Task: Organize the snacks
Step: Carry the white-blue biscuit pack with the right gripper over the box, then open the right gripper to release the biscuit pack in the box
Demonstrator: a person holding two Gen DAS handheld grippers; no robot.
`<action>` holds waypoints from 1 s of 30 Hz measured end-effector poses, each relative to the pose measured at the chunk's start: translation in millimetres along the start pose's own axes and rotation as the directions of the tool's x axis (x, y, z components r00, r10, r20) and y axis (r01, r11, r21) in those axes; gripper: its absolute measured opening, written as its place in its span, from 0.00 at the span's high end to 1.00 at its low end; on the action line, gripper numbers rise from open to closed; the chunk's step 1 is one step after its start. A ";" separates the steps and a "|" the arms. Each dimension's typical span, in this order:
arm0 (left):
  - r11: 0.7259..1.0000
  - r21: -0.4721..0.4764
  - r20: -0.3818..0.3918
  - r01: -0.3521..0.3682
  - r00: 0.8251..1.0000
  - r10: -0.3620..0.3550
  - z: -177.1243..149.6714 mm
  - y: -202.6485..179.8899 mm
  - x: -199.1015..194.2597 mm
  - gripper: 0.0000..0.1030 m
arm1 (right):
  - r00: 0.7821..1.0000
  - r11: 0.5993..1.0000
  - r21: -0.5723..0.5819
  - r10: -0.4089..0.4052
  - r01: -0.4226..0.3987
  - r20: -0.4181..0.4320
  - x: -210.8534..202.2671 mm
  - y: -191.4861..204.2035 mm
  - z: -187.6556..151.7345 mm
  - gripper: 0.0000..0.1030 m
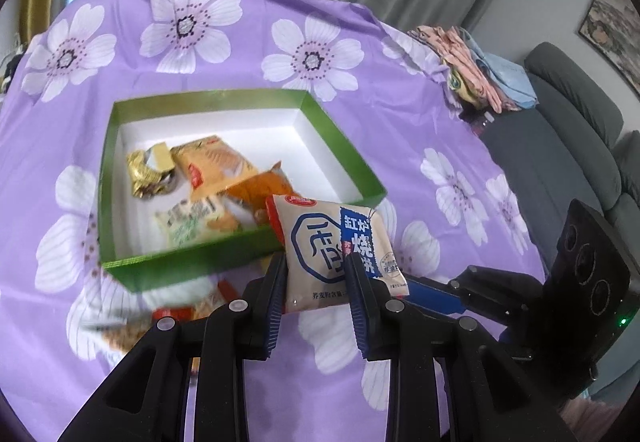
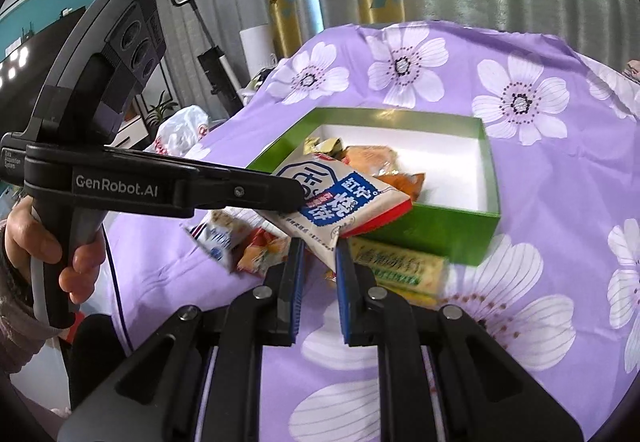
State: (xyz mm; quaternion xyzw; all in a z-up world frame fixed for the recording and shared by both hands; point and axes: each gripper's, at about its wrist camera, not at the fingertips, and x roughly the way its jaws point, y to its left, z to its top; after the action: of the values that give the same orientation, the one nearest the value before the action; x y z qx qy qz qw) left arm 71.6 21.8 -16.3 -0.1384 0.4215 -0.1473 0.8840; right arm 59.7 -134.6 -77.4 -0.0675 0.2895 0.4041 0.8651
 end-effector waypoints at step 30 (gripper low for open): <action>0.999 -0.048 -0.062 0.008 0.998 -0.011 58.9 27.1 78.9 0.72 | 0.997 0.996 0.065 -0.059 0.062 -0.042 59.0 -67.1 32.7 0.83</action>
State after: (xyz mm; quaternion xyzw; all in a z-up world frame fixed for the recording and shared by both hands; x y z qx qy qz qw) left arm 169.3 24.0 -46.2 -0.1568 0.4513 -0.1456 0.8663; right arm 153.7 -128.8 -91.1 -0.0556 0.3181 0.3664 0.8726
